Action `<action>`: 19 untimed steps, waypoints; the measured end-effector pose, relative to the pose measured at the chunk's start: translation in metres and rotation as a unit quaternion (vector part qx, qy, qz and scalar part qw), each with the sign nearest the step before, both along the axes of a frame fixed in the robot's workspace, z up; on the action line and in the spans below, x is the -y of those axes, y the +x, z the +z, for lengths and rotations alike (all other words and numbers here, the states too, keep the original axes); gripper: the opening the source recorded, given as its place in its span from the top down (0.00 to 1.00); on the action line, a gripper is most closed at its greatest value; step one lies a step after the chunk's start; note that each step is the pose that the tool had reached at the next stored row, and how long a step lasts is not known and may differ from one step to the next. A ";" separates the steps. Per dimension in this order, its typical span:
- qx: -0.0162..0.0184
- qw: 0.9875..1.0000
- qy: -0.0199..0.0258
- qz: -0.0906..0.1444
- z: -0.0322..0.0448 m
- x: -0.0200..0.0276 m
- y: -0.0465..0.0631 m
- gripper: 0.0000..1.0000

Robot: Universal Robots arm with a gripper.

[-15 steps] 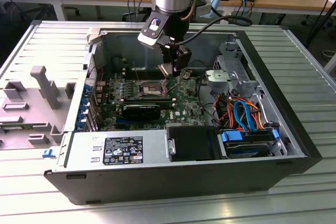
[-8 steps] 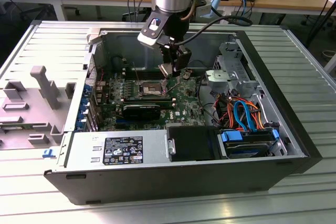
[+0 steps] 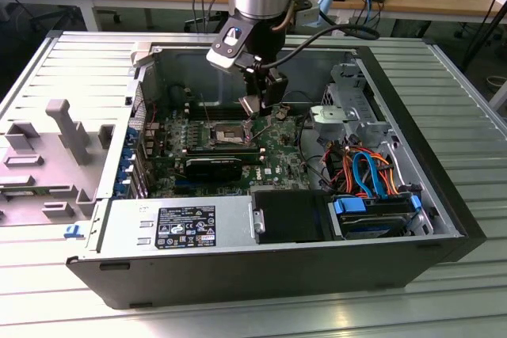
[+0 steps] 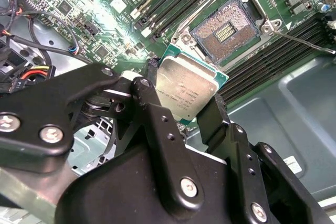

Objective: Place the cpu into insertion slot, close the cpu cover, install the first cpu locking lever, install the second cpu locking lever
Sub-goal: 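Place the cpu into insertion slot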

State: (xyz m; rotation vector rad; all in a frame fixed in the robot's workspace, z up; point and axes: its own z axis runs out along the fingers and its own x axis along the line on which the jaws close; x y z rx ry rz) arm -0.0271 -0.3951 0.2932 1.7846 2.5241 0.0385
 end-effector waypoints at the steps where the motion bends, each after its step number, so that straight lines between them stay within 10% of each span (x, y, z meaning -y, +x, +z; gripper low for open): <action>1: 0.000 1.000 0.000 -0.002 -0.0001 0.0000 0.000 0.45; 19: 0.000 1.000 0.000 -0.013 -0.0006 0.0000 0.000 0.45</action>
